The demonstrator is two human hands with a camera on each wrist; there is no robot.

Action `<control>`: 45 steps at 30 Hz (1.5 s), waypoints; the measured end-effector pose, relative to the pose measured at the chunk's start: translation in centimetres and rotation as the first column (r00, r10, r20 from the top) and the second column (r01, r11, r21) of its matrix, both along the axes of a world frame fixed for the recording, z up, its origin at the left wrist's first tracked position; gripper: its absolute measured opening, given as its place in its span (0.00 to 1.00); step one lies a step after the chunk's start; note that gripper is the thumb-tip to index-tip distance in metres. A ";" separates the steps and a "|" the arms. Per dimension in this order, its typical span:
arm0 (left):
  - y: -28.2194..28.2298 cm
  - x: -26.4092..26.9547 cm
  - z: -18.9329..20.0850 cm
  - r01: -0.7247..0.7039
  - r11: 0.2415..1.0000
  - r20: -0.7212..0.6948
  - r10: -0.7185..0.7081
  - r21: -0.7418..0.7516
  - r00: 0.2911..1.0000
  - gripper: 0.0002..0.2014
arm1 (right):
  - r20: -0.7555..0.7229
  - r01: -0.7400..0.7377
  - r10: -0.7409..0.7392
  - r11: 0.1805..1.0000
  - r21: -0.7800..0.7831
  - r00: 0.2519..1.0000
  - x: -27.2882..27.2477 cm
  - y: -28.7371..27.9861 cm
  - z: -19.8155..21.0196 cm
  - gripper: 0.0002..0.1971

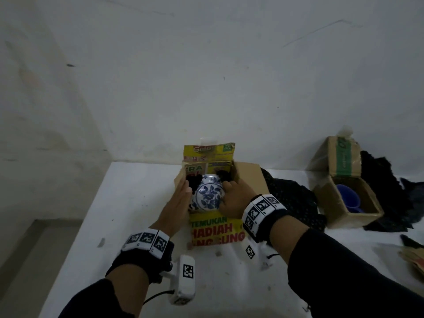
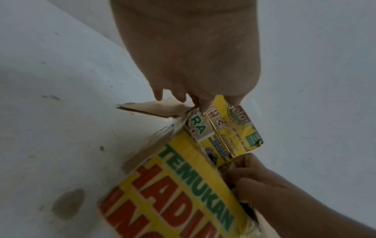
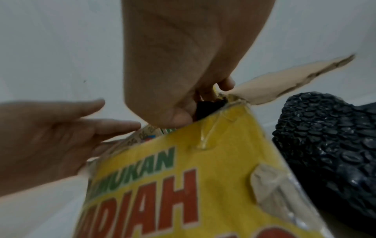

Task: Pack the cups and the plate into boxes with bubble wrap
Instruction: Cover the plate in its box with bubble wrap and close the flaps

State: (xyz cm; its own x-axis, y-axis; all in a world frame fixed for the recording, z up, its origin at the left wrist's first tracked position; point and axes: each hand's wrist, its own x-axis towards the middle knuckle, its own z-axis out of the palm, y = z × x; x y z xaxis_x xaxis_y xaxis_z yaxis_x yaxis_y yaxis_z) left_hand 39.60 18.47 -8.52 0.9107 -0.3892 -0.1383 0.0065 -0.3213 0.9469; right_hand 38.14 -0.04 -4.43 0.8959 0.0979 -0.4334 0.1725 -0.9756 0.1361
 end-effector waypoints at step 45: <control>-4.1 -1.7 2.1 -0.221 0.955 0.364 0.138 0.198 0.921 0.25 | 0.618 -0.120 -0.187 0.899 0.421 0.764 -6.0 -4.6 0.2 0.18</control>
